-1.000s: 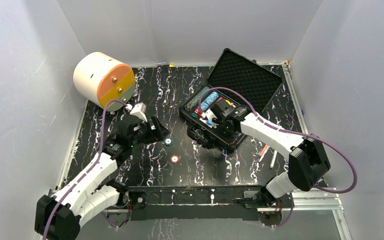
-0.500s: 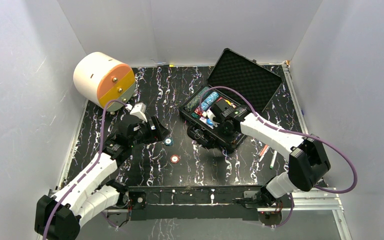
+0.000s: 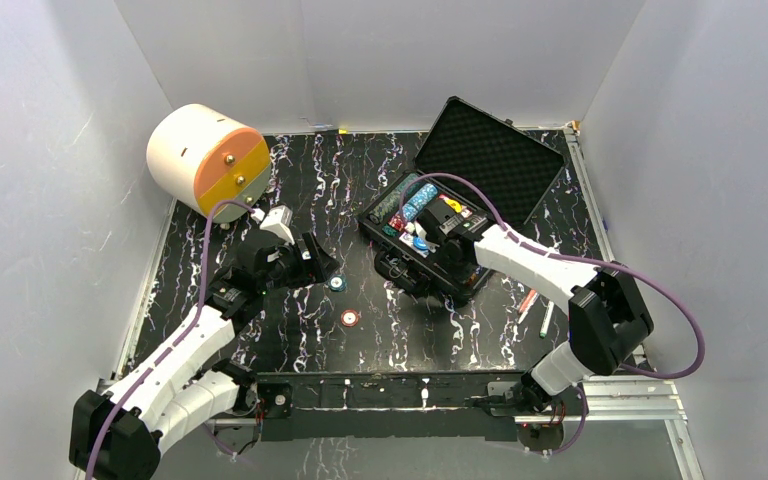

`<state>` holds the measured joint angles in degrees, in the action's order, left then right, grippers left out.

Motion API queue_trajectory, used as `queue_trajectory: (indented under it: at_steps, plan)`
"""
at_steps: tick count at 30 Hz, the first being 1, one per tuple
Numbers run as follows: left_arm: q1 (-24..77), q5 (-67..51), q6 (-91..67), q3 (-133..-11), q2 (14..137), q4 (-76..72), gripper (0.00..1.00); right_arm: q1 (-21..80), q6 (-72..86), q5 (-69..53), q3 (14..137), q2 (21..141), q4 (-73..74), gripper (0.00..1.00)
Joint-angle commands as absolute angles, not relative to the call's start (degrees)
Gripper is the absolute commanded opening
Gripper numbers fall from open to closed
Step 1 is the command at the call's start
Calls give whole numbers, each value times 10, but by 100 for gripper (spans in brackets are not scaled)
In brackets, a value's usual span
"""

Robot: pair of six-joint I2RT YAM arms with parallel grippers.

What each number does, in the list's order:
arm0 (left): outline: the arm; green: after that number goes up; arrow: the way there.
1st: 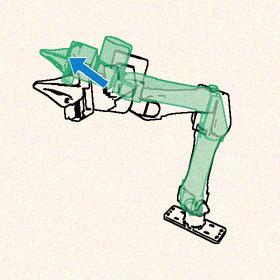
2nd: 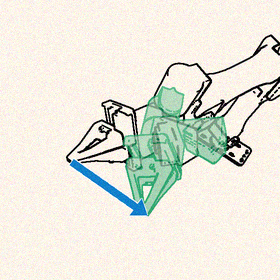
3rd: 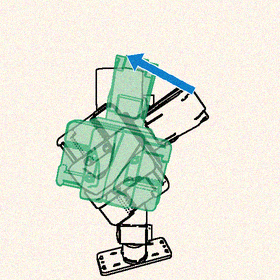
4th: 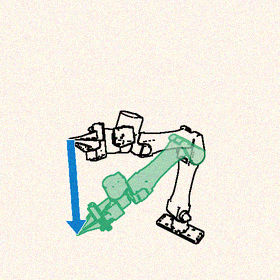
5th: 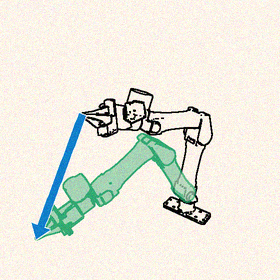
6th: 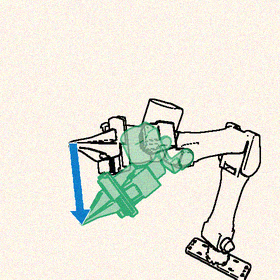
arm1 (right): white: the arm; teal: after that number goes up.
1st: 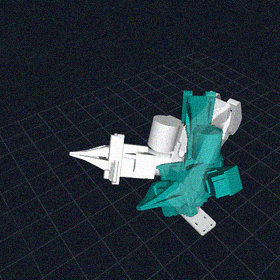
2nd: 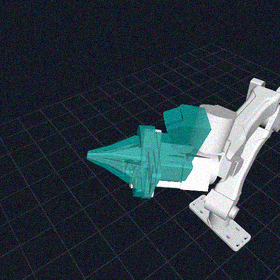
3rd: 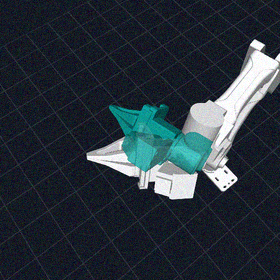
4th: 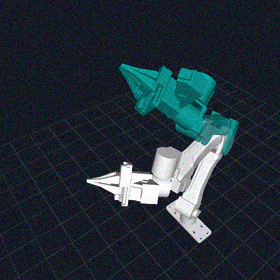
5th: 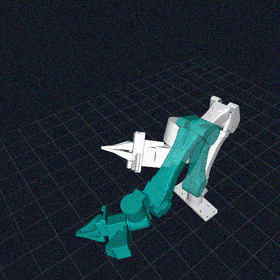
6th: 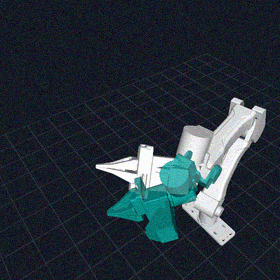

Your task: Pack up texas hold em set

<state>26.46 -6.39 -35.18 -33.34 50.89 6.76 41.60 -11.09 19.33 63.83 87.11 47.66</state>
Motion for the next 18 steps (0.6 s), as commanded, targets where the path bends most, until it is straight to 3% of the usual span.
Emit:
queue_trajectory:
  at_steps: [1, 4, 10, 18]
  plan:
    - [265, -58, -352, -332, 500, 74, 74, 411, -110, 192, 649, 861, 471, 0]
    - [265, -59, -352, -332, 500, 74, 74, 412, -111, 184, 648, 852, 471, 1]
    - [265, -60, -353, -332, 500, 73, 74, 412, -97, 201, 642, 865, 469, 22]
    - [265, -57, -352, -335, 499, 77, 74, 412, -81, 227, 653, 872, 470, 32]
